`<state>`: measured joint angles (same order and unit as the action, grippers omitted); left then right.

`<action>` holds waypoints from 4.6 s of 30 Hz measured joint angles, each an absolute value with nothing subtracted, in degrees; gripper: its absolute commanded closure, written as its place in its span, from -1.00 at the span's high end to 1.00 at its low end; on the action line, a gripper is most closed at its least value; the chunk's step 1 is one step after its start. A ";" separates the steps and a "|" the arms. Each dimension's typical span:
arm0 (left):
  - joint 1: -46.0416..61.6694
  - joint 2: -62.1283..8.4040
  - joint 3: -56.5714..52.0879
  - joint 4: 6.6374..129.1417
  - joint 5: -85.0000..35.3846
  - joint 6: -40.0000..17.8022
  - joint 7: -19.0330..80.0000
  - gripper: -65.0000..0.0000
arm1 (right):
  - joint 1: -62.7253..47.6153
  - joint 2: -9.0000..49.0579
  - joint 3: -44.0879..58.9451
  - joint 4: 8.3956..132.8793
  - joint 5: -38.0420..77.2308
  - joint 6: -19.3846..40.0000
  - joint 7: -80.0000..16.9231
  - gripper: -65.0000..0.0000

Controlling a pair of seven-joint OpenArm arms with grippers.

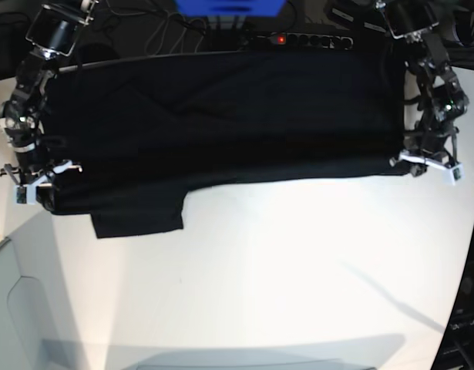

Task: Fold the T-shirt properly
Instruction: 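Lift the grasped edges and fold them toward the shoulder edge, then regrasp the folded hem corner with the right gripper, then pull the folded shirt strip toward the robot with both grippers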

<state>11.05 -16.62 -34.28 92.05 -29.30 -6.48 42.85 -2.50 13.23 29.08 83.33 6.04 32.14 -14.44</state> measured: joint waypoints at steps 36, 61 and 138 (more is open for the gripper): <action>17.54 -14.68 -35.90 92.66 -31.53 -6.68 42.00 -1.00 | 0.91 12.82 24.77 85.12 6.92 33.21 -23.18 0.02; 17.41 -14.57 -35.92 92.51 -31.42 -6.68 41.93 -1.00 | 14.83 13.80 19.09 59.27 0.45 33.21 -22.63 0.01; 26.98 -13.80 -39.29 107.46 -31.77 -6.70 42.44 -1.00 | -35.16 1.34 45.01 115.83 7.92 39.64 -24.43 -1.00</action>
<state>26.98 -13.80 -39.29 107.46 -31.77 -6.70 42.44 -35.16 1.34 45.01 115.83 7.92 39.64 -24.43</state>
